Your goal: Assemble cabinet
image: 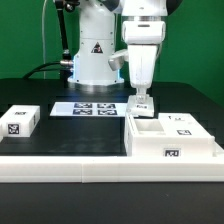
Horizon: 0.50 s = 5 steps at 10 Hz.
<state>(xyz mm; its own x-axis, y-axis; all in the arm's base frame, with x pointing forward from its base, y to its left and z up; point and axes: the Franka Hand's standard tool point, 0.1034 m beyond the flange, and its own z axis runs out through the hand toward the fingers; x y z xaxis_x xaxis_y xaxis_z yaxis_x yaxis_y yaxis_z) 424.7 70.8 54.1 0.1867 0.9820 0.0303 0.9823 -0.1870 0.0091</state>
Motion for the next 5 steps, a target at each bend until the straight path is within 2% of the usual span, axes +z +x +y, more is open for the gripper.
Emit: queue_trajectory --k 2,5 --pt "1 0 1000 0 1 -11 0 70" --pt "3 -3 1000 0 0 -12 112 70"
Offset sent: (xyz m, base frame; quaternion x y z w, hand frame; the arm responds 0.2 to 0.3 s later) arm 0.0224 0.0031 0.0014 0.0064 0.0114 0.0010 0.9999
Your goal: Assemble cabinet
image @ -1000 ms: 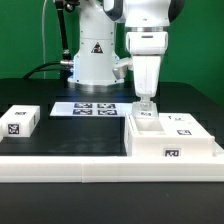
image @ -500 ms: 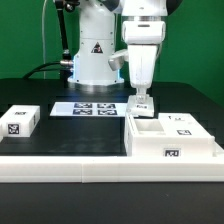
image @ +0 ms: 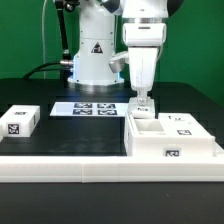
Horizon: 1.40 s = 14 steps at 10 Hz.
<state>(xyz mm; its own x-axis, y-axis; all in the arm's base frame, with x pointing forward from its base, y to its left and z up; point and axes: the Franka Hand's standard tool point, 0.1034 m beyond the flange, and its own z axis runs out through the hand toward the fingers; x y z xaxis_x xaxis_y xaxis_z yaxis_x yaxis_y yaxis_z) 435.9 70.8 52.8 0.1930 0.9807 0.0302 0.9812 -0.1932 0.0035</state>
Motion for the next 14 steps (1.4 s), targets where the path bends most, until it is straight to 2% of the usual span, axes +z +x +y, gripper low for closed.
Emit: queue_trajectory --k 5,9,14 --pt "1 -1 1000 0 -1 -8 -9 70" --pt "-2 -1 1000 -4 -21 93 30 70" --pt "0 -3 1000 -2 -49 34 72 70"
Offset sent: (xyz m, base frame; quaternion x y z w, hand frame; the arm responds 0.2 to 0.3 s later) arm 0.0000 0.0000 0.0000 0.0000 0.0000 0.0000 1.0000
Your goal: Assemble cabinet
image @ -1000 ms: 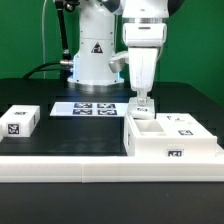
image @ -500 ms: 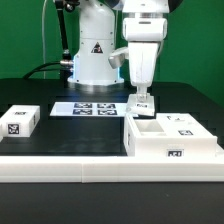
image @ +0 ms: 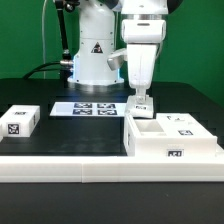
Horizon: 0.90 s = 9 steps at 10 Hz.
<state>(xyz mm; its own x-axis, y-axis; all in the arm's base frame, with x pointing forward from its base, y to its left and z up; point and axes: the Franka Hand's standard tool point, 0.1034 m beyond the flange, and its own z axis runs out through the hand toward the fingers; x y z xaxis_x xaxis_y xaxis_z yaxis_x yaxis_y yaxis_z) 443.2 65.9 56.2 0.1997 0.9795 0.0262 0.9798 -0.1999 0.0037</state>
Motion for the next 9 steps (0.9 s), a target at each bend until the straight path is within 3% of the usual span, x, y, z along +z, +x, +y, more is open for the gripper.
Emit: queue_trajectory --k 9 --pt "2 -3 1000 2 1 -49 44 70"
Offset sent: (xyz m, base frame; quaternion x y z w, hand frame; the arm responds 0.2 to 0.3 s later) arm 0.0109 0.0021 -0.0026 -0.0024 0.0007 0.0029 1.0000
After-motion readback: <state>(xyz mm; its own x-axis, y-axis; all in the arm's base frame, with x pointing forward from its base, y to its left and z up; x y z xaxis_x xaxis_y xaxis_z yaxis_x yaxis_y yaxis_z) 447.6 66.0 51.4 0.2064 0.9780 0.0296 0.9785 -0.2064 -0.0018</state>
